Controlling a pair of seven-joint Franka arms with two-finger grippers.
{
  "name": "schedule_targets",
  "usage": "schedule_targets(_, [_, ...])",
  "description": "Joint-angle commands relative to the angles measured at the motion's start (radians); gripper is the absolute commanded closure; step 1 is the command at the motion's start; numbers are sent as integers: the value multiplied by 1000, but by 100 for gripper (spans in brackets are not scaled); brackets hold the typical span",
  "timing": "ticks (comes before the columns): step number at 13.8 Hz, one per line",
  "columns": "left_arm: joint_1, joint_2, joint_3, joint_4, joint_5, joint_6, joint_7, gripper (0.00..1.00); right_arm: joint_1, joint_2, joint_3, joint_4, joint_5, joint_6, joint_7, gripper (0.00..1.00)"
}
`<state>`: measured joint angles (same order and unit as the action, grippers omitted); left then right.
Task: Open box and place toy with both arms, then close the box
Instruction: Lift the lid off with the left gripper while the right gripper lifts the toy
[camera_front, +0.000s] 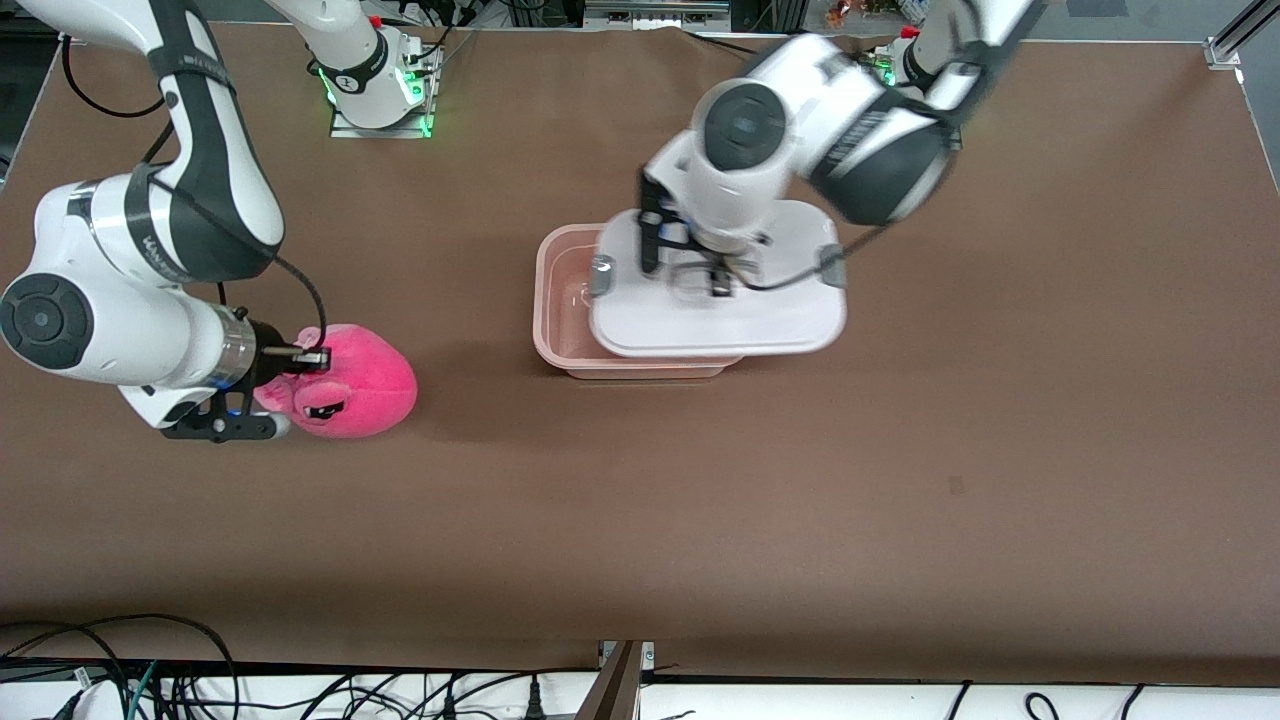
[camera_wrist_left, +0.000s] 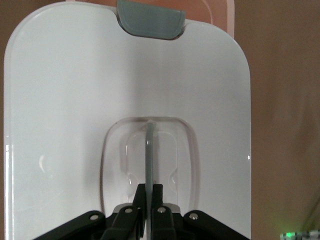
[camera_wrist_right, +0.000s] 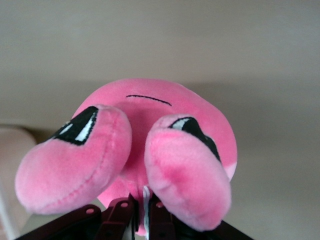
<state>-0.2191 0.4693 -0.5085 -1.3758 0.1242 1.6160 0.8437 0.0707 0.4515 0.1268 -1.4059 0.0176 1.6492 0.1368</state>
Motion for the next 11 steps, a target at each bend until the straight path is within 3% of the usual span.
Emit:
schedule_targets(1, [105, -1, -7, 49, -14, -102, 159, 100, -2, -22, 86, 24, -2, -83, -69, 100])
schedule_targets(4, [211, 6, -7, 52, -15, -114, 329, 100, 0, -46, 218, 24, -68, -138, -157, 100])
schedule_targets(7, [248, 11, -7, 50, -15, -114, 402, 100, 9, -47, 322, 24, -116, -160, -164, 100])
schedule_targets(11, [254, 21, -5, 49, -17, -110, 410, 100, 66, -47, 379, 24, -160, -161, -313, 100])
